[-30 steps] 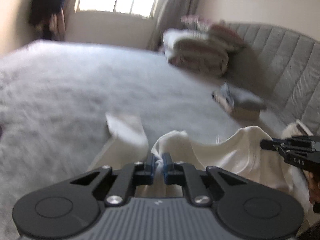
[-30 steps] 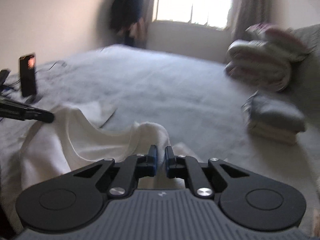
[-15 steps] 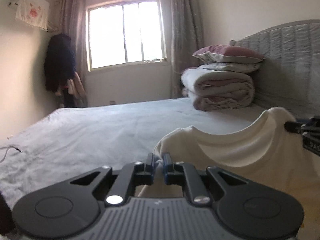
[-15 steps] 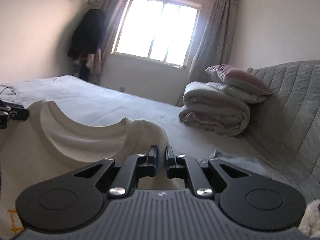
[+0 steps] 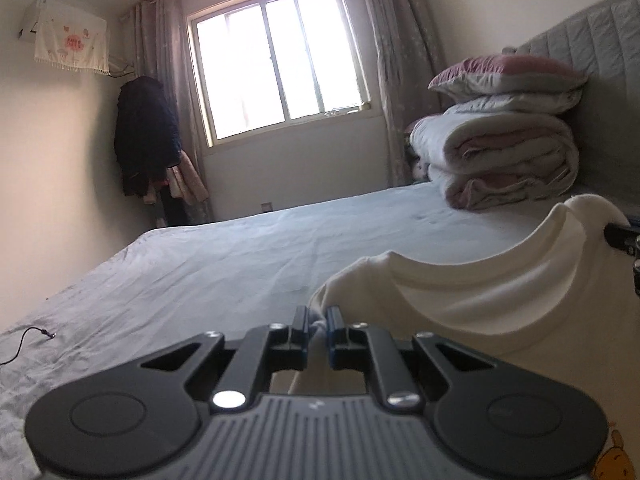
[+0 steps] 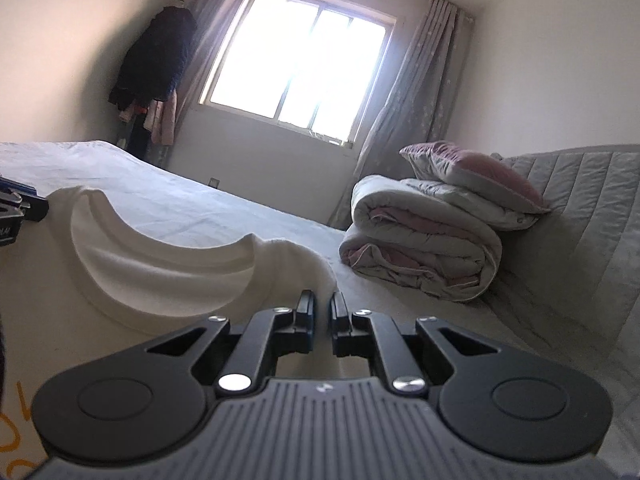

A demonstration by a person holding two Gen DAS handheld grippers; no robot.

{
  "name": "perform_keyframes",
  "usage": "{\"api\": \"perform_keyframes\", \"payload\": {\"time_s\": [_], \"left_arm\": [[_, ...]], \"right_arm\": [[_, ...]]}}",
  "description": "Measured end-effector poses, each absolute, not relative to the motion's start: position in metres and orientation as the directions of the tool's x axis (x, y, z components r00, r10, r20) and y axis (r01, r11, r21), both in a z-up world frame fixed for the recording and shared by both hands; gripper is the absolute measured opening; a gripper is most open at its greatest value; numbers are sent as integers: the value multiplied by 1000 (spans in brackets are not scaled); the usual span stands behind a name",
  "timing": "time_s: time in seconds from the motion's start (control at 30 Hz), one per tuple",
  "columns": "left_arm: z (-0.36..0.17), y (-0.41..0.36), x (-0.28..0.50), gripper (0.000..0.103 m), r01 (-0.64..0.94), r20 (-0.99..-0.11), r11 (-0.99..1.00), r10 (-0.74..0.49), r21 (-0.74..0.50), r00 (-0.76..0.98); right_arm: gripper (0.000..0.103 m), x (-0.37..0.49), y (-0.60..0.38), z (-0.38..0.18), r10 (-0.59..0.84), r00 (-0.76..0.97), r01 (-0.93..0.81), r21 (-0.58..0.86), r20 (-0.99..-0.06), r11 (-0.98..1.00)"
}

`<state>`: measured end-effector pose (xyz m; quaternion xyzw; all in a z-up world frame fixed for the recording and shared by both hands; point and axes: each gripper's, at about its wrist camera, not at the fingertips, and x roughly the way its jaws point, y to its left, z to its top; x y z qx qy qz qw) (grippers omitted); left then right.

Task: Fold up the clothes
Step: 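Lower the T-shirt onto the bed and open both grippers, then grasp the T-shirt hem with the left gripper while the right gripper grasps the body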

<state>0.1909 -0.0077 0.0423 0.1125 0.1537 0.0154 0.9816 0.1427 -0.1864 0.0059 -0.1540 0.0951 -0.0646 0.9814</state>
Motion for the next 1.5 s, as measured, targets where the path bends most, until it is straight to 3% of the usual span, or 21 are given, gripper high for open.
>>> {"api": "perform_keyframes", "payload": {"time_s": [0.4, 0.47, 0.53, 0.6, 0.8, 1.07, 1.23, 1.5], "left_arm": [[-5, 9, 242, 11, -27, -406, 983, 100, 182, 909], [-4, 13, 241, 15, -27, -421, 986, 94, 163, 902], [-2, 17, 239, 33, -26, -436, 989, 88, 147, 896], [4, 21, 234, 39, -25, -449, 990, 84, 136, 890], [25, 39, 222, 60, -7, -537, 997, 46, 74, 842], [22, 71, 173, 65, -33, -667, 999, 27, 3, 745], [17, 87, 135, 73, -63, -691, 994, -12, -83, 723], [4, 110, 85, 74, -148, -728, 948, -111, -281, 676]], "right_arm": [[11, 190, -176, -35, -159, 918, 54, -284, -364, 957], [13, 185, -173, -34, -161, 915, 48, -296, -370, 954], [33, 181, -171, -29, -172, 918, 54, -317, -357, 947], [46, 176, -171, -21, -170, 924, 54, -321, -344, 945], [46, 162, -176, 2, -140, 920, 18, -319, -366, 948], [46, 121, -173, 15, -75, 883, -42, -239, -463, 970], [46, 90, -161, 16, -8, 854, -103, -185, -519, 977], [47, 35, -139, 22, 123, 808, -180, -44, -577, 983]]}}
